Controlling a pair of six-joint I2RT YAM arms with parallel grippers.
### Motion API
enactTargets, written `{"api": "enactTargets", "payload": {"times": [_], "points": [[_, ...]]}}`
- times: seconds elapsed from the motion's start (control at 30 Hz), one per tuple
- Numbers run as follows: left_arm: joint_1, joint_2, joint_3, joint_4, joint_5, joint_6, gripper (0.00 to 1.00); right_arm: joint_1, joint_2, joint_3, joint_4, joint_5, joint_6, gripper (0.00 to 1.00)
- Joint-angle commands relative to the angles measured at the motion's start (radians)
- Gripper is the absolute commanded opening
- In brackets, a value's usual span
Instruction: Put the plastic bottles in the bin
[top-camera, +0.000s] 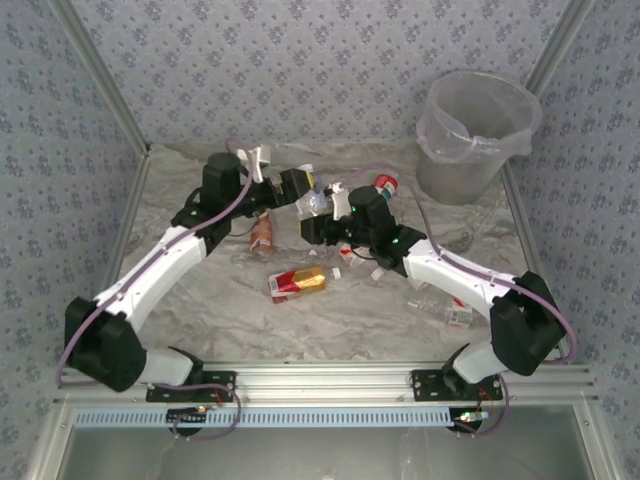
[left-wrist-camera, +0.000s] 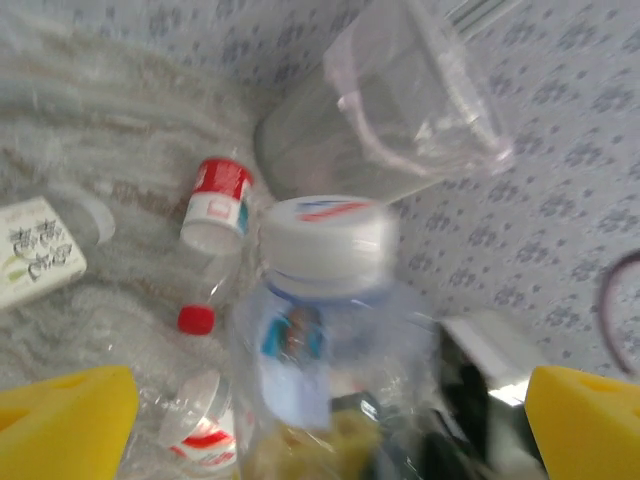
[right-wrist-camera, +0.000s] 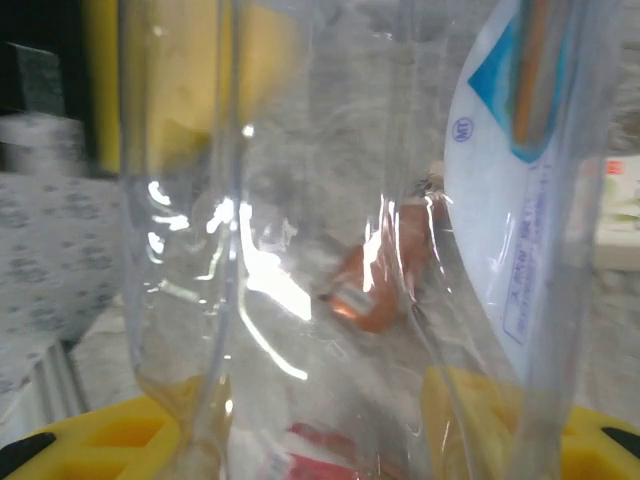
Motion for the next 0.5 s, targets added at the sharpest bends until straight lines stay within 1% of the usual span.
{"api": "enactTargets", "payload": {"times": [0.0, 0.13, 0.23, 0.33, 0.47], "points": [[0.002, -0.11, -0.017, -0.034, -0.131, 0.059, 0.99, -0.035, -0.055, -0.001, -0.105, 0.081, -0.047, 0.54], [0.004, -0.189, -0.08, -0.098, -0.339, 0.082, 1.0, -0.086, -0.105, 0.001, -0.145, 0.115, -0.089, 0.54], [0.005, -0.241, -0.13, -0.122, -0.448, 0.09, 0.99, -0.136, -0.137, 0.014, -0.179, 0.137, -0.115, 0.54], [0.01, -0.283, -0.174, -0.148, -0.535, 0.087, 0.99, -0.187, -0.16, 0.037, -0.205, 0.146, -0.148, 0.54], [0.011, -0.331, -0.209, -0.199, -0.609, 0.089, 0.99, -0.255, -0.177, 0.102, -0.276, 0.173, -0.218, 0.53]]}}
